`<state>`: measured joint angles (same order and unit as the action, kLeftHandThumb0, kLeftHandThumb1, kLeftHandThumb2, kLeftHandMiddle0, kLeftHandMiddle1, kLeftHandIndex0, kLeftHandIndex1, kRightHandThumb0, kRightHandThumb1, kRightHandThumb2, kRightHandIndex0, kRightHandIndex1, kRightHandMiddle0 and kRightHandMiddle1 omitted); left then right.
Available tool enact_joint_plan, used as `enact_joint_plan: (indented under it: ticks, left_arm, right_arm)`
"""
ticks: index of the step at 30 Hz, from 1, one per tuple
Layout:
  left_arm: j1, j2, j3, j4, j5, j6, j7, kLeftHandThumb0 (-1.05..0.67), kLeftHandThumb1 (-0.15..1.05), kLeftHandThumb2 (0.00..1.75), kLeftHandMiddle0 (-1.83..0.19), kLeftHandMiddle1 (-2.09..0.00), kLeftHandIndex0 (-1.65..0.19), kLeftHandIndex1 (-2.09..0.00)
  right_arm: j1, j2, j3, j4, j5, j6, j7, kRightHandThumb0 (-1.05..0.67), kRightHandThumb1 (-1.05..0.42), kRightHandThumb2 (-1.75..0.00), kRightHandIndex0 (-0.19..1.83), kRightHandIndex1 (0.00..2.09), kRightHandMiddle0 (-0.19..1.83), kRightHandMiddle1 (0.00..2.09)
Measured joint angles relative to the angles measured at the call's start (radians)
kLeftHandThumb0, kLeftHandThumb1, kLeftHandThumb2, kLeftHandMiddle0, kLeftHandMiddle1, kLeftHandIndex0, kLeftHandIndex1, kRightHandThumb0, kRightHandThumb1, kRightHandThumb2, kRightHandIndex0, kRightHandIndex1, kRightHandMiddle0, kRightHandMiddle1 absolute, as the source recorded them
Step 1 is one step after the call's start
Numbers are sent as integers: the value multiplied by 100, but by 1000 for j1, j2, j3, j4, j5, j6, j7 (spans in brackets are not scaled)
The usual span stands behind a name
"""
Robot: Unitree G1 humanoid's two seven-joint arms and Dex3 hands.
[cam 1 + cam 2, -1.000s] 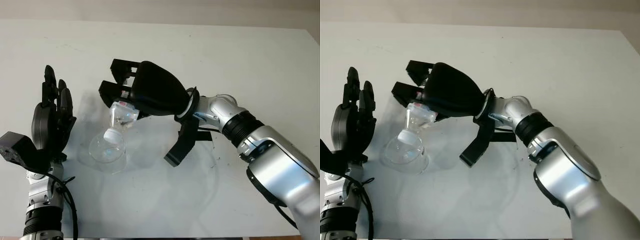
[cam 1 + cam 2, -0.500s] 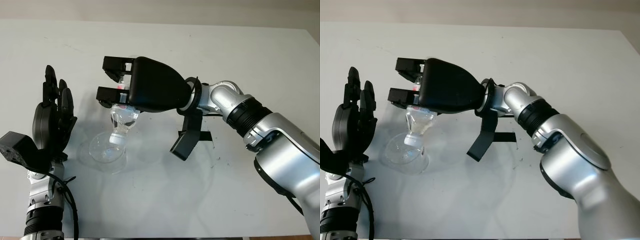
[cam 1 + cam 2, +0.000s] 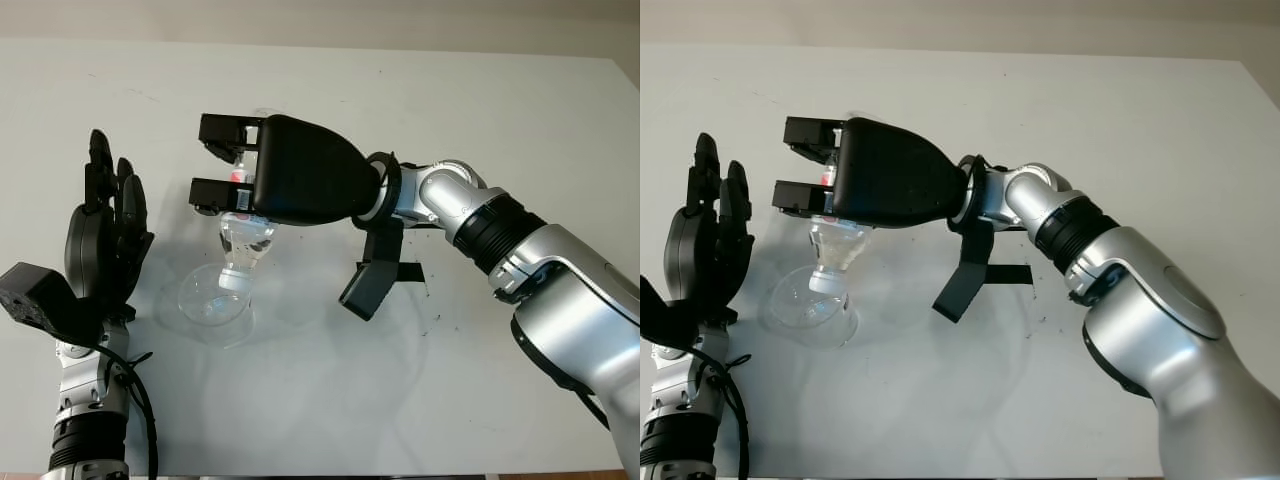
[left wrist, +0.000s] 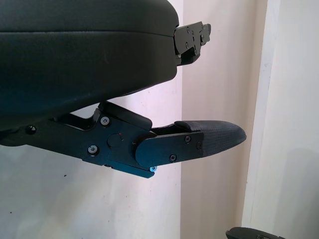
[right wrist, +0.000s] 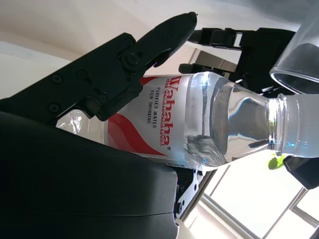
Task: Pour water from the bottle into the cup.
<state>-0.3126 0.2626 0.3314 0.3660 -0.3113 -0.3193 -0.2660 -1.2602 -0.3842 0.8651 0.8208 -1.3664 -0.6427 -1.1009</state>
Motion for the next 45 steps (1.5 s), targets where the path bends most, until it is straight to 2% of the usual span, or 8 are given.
enact_joint_plan:
  ticks: [3,6,9,18,22,30,37,45]
  left_arm:
    - [0,0,0,0,1,0,0,-73,105,52,18,-5,19,-4]
    - [0,0,0,0,2,0,0,-73,105,53,19,-5,19,-4]
    - [-1,0,-1,0,1,0,0,-74,105,52,19,-5,19,-4]
    - [-1,1,4,2,-7,0,-22,-72,105,52,19,-5,19,-3]
    - [-6,2,5,12,-12,0,-39,-73,105,52,19,-4,19,-2]
    - [-16,4,6,27,-26,0,-62,-73,105,51,19,-2,19,-1]
    - [-21,6,6,38,-27,0,-72,-73,105,53,19,0,19,0]
    - [-21,4,1,36,-25,10,-63,-73,105,54,19,0,19,0]
  right_arm:
    - [0,1,-2,0,10,14,5,-58,-92,-5,121,209,66,139]
    - [5,16,-43,20,133,-48,71,-54,-103,-11,128,209,92,191]
    - [27,40,-126,64,316,-128,190,-47,-104,-17,135,209,126,208]
    - [192,65,-436,127,973,-178,875,-35,-105,-33,125,209,100,209]
    - [287,76,-565,63,1202,-38,1140,-36,-105,-38,115,209,90,209]
    - [493,72,-729,-247,1434,328,1399,-37,-105,-47,113,209,88,209]
    - [711,45,-855,-571,1591,646,1495,-39,-105,-47,112,209,82,209]
    - [868,50,-938,-809,1660,883,1454,-45,-105,-42,118,209,83,209]
